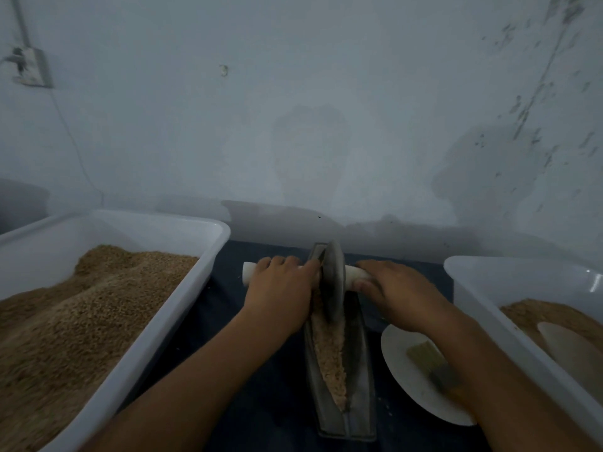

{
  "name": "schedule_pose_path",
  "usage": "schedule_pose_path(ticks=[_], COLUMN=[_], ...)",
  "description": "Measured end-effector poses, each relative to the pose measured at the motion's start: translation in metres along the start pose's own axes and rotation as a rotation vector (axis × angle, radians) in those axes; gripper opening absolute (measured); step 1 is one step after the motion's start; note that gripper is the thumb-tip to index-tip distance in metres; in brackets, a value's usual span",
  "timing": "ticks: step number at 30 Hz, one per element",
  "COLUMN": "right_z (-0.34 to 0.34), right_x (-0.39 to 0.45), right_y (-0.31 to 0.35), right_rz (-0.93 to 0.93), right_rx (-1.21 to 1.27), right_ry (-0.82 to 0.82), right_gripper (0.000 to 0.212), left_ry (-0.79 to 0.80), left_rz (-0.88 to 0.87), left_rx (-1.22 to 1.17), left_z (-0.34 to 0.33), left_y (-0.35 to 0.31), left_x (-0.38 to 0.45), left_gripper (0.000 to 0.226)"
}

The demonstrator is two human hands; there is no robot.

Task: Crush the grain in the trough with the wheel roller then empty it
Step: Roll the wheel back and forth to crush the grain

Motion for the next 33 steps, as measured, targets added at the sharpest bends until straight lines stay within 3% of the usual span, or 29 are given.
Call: schedule_pose_path(ticks=[3, 6, 10, 16, 20, 24, 27, 33], right_z=[-0.001, 0.005, 0.017, 0.037, 0.048, 0.049, 0.044, 0.020], right_x=[0.002, 0.000, -0.006, -0.023, -0.033, -0.032, -0.028, -0.008], right_y=[0.001, 0.003, 0.010, 0.031, 0.040, 0.037, 0.031, 0.005], right_rz=[0.022, -0.001, 0.002, 0.005, 0.020, -0.005, -0.018, -0.056], right_rx=[0.006, 0.046, 0.032, -0.075, -0.079, -0.061, -0.034, 0.078], right_ry=[-0.032, 0.048, 0.194, 0.334, 0.400, 0.443, 0.421, 0.185], right_gripper=[0.031, 0.030, 0.007, 0.018, 0.023, 0.036, 0.030, 0.018], left_ry=[0.019, 0.071, 0.136, 0.241, 0.262, 0.237, 0.190, 0.157], left_rz=[0.010, 0.005, 0.001, -0.050, -0.081, -0.091, -0.092, -0.005], left_rx=[0.001, 0.035, 0.094, 0.119, 0.116, 0.099, 0.077, 0.075], left_z=[-0.001, 0.007, 0.019, 0.050, 0.070, 0.075, 0.067, 0.035], left_y=[0.003, 0.003, -0.003, -0.017, -0.020, -0.020, -0.019, -0.007], left_x=[-0.001, -0.003, -0.012, -0.035, -0.045, -0.044, -0.039, -0.017], left_gripper=[0.052, 0.050, 0.038, 0.007, 0.032, 0.027, 0.010, 0.020])
Point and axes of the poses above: each hand's wrist, its own x-axis towards the middle knuckle, its own z-axis out of the back of the hand, y = z × x, the point moved 1 cm from there along x, towards the middle knuckle, and after that the axes turned 8 degrees about x, right-handed, at the moved point
